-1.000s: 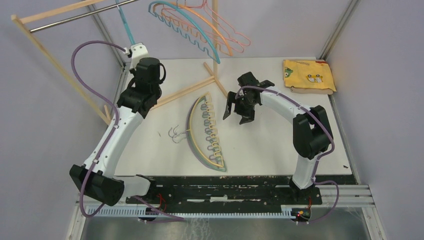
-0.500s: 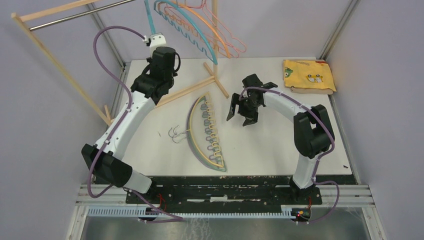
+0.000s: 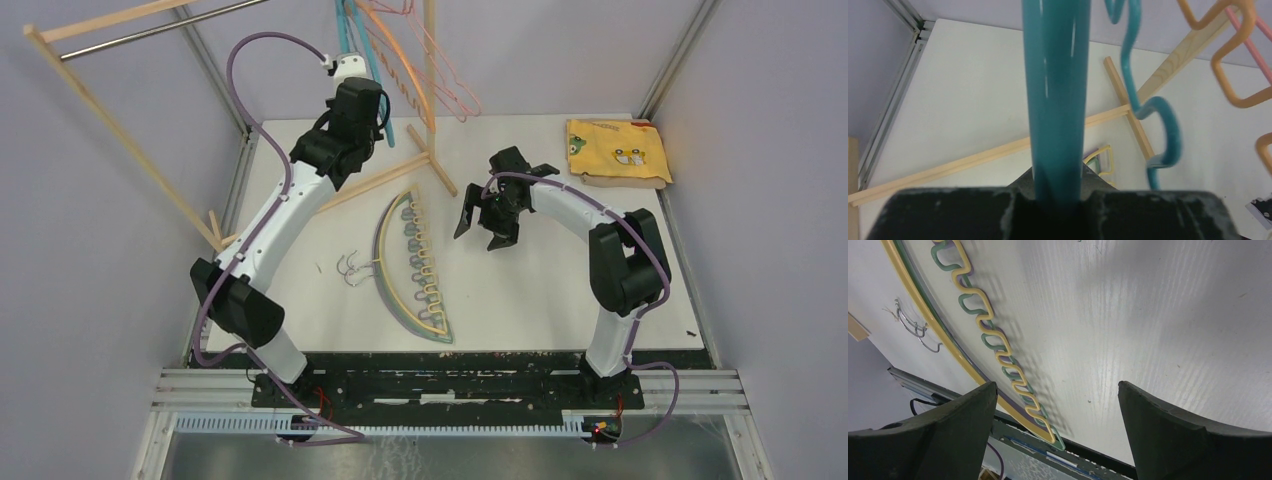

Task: Organize the hangers

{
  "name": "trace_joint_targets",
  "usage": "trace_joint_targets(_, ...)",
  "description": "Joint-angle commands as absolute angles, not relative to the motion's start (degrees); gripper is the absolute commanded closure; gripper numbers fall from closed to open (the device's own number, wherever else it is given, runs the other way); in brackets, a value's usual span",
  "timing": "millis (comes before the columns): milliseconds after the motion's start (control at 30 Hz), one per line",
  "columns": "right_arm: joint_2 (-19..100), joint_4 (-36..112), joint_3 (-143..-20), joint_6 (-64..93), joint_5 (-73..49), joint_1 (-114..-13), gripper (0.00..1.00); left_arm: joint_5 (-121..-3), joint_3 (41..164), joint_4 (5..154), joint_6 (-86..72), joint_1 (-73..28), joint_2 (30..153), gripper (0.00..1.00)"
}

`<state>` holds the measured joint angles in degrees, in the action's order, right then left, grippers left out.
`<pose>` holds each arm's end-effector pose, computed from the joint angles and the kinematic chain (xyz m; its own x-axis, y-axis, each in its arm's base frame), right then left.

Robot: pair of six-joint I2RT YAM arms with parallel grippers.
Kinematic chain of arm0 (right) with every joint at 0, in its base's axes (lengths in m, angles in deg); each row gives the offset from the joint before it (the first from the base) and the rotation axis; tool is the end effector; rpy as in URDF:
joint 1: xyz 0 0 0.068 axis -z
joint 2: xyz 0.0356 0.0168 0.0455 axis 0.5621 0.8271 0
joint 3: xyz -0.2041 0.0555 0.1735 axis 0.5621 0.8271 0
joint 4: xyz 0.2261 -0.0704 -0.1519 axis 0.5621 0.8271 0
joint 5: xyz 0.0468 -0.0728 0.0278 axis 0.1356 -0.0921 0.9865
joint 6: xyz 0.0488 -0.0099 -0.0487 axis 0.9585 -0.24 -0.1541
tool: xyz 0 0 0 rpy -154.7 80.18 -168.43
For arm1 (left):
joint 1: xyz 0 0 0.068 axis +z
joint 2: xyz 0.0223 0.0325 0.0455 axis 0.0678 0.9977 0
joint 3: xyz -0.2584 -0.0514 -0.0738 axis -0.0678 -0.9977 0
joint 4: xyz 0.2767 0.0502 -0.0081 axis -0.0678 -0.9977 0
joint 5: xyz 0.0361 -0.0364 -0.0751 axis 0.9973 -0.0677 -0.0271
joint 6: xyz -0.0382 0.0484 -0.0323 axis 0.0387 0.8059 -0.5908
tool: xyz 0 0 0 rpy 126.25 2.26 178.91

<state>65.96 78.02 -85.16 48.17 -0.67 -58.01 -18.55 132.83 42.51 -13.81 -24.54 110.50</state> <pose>0.3658 0.1818 0.1795 -0.9656 0.2470 -0.0814 0.1806 0.8621 0.4735 0.3697 -0.1628 0.4196 -0.3544 -0.1035 -0.9293 -0.1865 0.9817 -0.0383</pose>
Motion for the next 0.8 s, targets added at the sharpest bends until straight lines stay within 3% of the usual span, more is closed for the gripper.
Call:
trace_joint_targets(0,65.6,77.0,-85.5,46.8,-0.4,-57.5,0.0,-20.5,135.2,40.4,-11.6,-24.7,111.2,0.93)
trace_joint_targets(333,65.4,78.5,-86.3,45.2,-1.6,-57.3,0.0,-24.3,130.2,42.9,-10.6,-24.7,105.7,0.46)
trace_joint_targets(467,66.0,79.7,-87.7,44.3,-1.7,-57.4,0.0,-30.0,124.9,45.8,-9.6,-24.7,101.0,0.29)
trace_joint_targets(567,65.9,80.0,-88.5,44.0,-1.5,-57.4,0.0,-37.2,119.9,47.8,-9.0,-24.7,96.3,0.1)
trace_joint_targets(767,65.1,82.5,-91.7,41.9,-4.4,-60.0,0.0,-52.5,104.2,54.0,-11.6,-24.7,82.7,0.03)
